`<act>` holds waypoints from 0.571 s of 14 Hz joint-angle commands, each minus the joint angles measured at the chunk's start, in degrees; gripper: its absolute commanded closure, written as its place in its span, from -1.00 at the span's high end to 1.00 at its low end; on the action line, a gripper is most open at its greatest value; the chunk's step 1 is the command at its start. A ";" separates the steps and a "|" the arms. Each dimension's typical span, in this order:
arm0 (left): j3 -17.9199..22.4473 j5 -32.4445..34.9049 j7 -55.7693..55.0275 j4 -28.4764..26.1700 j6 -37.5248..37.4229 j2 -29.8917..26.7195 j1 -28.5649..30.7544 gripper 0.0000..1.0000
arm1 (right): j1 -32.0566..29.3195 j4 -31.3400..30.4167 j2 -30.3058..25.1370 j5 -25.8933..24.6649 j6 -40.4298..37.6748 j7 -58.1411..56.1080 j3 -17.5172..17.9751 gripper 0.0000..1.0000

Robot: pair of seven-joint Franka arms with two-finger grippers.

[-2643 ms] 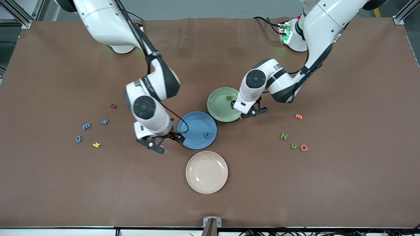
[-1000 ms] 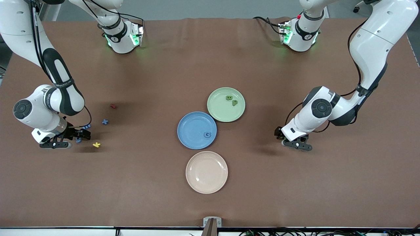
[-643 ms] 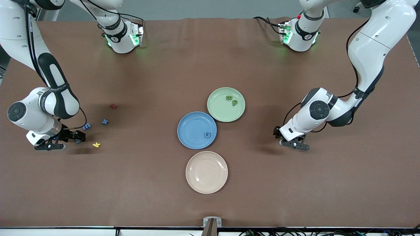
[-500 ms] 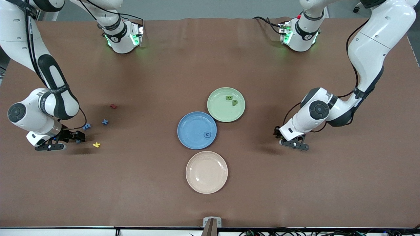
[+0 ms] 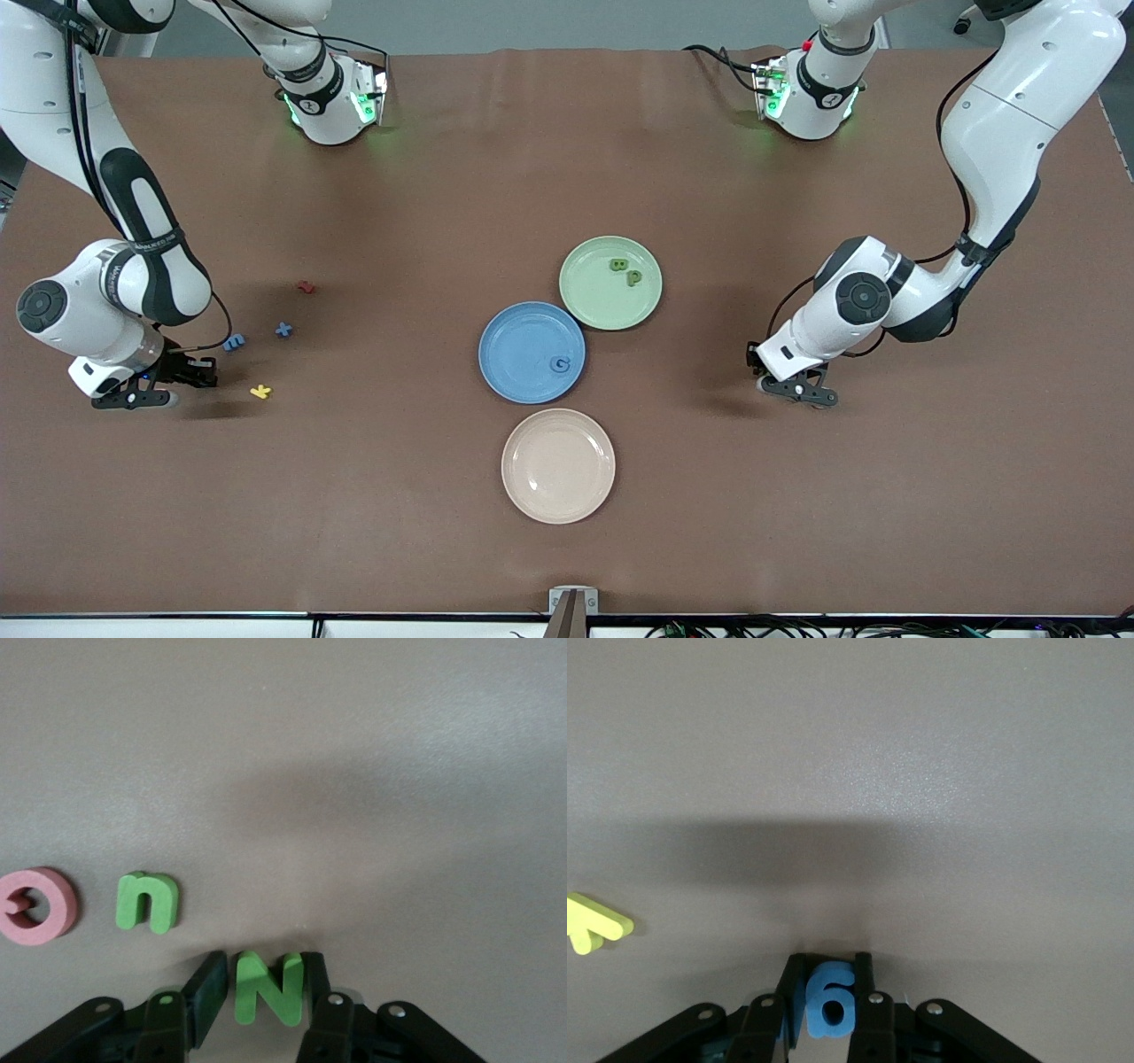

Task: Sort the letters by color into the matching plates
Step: 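Grasp the green N with the left gripper while the right gripper grasps blue 9, then carry the N to the green plate while the right gripper carries 9 to blue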

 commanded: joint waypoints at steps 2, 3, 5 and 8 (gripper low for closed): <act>-0.06 1.20 -0.94 -1.21 -1.14 -0.67 0.32 -0.49 | -0.38 0.50 0.58 -0.23 -0.79 -0.24 1.10 -0.99; -0.06 1.20 -0.94 -1.12 -1.22 -1.02 0.32 -0.56 | 0.41 0.67 -0.55 0.03 -2.97 0.47 1.28 -0.99; -0.32 1.11 -1.37 -1.03 -2.97 -1.81 0.32 -0.62 | 3.47 1.82 -3.71 0.21 -10.78 7.03 1.28 -0.99; -2.42 -0.20 -2.60 -0.77 -7.19 -3.92 0.32 -0.65 | 9.53 1.91 -9.95 0.21 -21.07 20.11 1.45 -0.99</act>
